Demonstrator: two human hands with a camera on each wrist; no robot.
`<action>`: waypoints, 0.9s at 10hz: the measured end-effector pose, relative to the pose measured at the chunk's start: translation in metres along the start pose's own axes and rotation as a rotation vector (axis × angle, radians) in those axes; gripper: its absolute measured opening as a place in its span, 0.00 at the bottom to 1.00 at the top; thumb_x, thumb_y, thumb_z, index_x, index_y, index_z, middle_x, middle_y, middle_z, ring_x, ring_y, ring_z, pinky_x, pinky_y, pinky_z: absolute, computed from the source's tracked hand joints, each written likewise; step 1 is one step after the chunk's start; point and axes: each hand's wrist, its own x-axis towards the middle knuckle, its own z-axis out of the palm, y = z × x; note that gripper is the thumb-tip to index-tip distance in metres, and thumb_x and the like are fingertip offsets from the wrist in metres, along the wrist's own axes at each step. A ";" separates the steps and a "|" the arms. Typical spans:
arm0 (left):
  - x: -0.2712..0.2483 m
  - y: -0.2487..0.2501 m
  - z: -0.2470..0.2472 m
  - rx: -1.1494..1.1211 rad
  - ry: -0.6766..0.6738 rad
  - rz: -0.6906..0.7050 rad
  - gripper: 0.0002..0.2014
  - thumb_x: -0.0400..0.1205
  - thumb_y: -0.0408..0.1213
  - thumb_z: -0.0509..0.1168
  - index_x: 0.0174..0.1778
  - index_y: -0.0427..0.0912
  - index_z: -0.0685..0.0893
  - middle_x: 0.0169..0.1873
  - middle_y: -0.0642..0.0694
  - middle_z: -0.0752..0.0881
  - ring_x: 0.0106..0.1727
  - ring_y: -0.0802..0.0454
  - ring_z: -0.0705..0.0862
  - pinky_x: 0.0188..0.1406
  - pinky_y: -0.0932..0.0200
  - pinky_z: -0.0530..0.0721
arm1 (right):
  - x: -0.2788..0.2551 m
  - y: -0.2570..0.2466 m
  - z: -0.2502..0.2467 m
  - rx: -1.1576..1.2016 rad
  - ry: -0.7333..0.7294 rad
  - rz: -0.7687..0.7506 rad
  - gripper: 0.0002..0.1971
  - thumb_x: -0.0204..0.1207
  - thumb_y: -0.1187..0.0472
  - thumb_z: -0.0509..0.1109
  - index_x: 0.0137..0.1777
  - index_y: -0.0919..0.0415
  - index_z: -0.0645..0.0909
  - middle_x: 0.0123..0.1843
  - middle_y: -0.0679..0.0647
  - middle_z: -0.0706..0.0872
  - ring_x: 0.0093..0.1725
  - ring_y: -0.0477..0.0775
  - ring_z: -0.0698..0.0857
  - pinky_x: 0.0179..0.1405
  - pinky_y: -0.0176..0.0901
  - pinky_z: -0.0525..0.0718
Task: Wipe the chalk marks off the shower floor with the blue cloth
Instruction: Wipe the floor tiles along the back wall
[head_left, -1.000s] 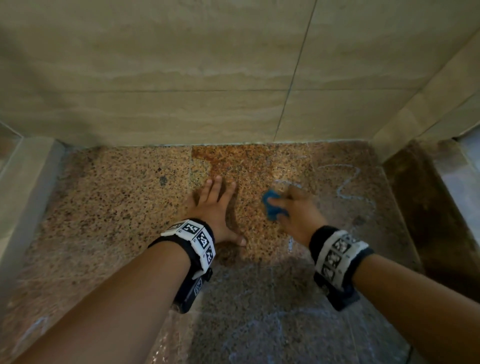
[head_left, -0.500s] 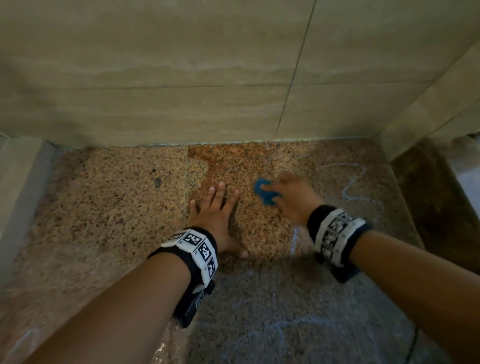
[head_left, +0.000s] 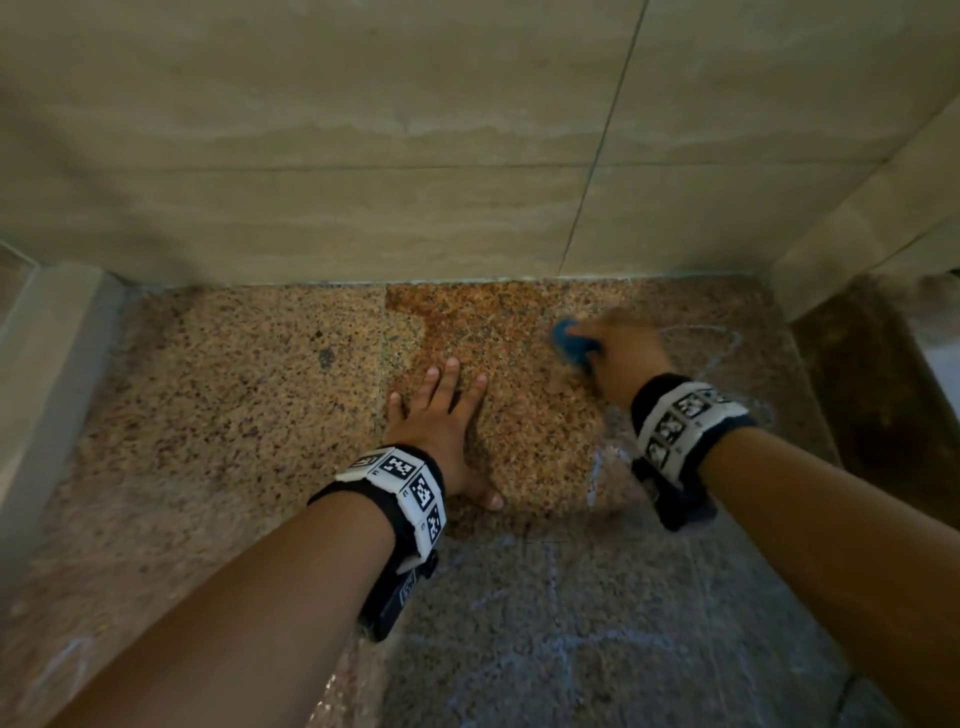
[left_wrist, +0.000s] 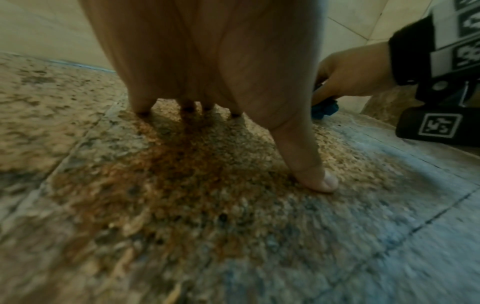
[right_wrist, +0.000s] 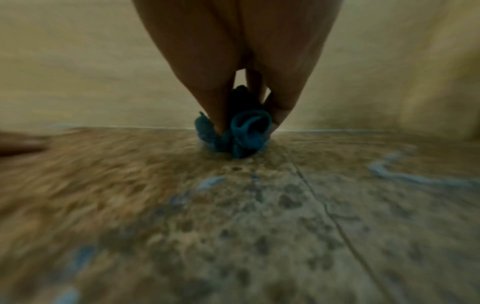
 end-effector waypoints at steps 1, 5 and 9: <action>0.000 0.000 0.000 0.004 0.002 0.003 0.68 0.62 0.69 0.75 0.80 0.59 0.27 0.79 0.50 0.22 0.82 0.46 0.26 0.80 0.31 0.37 | 0.004 0.004 -0.006 0.268 0.105 0.260 0.04 0.77 0.68 0.68 0.48 0.58 0.82 0.50 0.60 0.80 0.46 0.61 0.82 0.49 0.52 0.77; -0.002 0.001 0.000 -0.013 0.021 0.004 0.68 0.62 0.69 0.75 0.81 0.60 0.28 0.79 0.51 0.22 0.82 0.47 0.27 0.80 0.32 0.36 | -0.003 -0.012 0.003 0.375 0.110 0.242 0.26 0.78 0.68 0.64 0.37 0.31 0.61 0.46 0.45 0.70 0.37 0.32 0.63 0.51 0.40 0.63; -0.002 0.000 0.000 -0.014 0.028 0.005 0.68 0.62 0.69 0.75 0.81 0.60 0.29 0.80 0.51 0.23 0.82 0.47 0.28 0.80 0.32 0.37 | -0.026 0.013 -0.003 0.015 0.165 0.092 0.22 0.78 0.68 0.62 0.70 0.51 0.77 0.66 0.59 0.80 0.65 0.60 0.77 0.65 0.48 0.71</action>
